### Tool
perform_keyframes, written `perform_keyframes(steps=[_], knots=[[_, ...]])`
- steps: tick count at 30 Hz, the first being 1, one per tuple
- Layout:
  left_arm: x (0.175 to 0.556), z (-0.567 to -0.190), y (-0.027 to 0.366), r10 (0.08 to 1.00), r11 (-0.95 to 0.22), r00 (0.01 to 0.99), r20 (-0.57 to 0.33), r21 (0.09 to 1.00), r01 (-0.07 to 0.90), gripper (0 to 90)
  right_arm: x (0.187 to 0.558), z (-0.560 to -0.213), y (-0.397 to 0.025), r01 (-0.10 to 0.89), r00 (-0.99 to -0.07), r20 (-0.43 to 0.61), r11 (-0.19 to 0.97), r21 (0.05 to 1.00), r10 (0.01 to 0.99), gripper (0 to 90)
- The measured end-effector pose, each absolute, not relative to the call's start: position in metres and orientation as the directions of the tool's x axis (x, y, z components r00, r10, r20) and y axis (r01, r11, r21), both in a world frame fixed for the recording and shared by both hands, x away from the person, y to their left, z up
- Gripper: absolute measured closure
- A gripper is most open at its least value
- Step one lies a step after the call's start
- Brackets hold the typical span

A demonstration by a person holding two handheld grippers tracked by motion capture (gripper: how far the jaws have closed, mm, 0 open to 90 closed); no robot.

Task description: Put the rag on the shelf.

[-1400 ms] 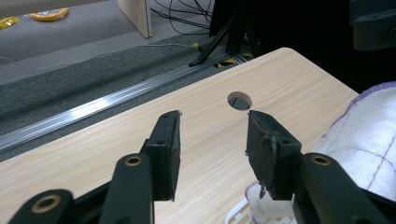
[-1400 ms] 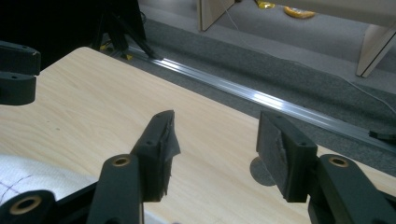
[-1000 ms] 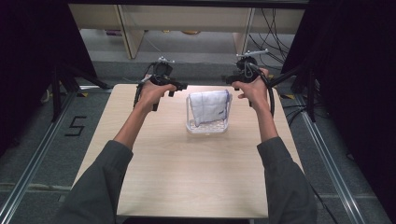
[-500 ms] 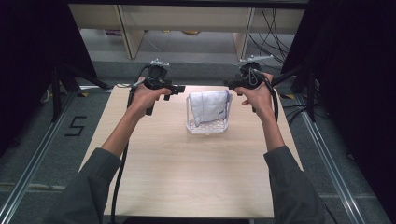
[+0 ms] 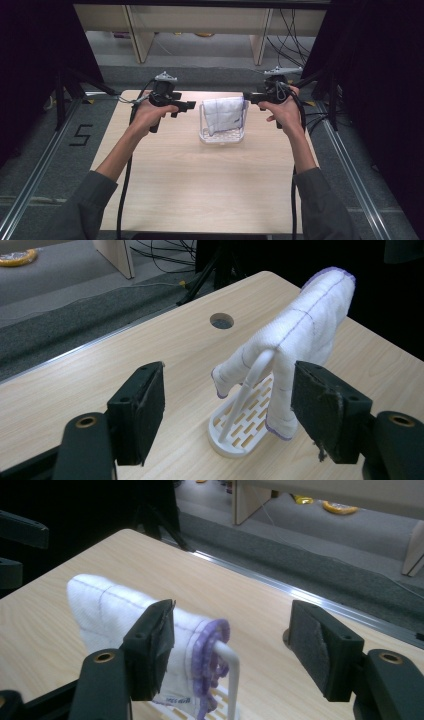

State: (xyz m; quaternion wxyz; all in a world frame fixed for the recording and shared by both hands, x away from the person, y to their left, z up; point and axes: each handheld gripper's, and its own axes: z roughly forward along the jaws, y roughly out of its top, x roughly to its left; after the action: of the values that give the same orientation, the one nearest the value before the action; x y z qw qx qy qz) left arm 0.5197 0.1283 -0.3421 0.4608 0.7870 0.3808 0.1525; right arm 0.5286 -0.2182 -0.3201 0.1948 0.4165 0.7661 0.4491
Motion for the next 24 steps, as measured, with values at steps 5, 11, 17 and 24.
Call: perform_keyframes(steps=[5, 11, 17, 24], knots=[[0.51, -0.345, 0.129, 0.73, -0.294, 0.675, -0.106, 0.843, 0.45, 28.0, 0.521, -0.324, -0.222, 0.454, -0.587, 0.085, 0.24, 0.858, 0.805, 35.6], [0.499, -0.347, 0.128, 0.719, -0.288, 0.686, -0.11, 0.852, 0.438, 26.3, 0.513, -0.326, -0.225, 0.451, -0.6, 0.088, 0.245, 0.858, 0.795, 34.7], [0.486, -0.352, 0.127, 0.707, -0.308, 0.7, -0.1, 0.847, 0.432, 25.0, 0.503, -0.329, -0.227, 0.437, -0.611, 0.087, 0.244, 0.865, 0.787, 34.5], [0.468, -0.36, 0.127, 0.684, -0.302, 0.721, -0.108, 0.858, 0.415, 24.3, 0.489, -0.334, -0.228, 0.44, -0.629, 0.092, 0.256, 0.861, 0.772, 33.2]])
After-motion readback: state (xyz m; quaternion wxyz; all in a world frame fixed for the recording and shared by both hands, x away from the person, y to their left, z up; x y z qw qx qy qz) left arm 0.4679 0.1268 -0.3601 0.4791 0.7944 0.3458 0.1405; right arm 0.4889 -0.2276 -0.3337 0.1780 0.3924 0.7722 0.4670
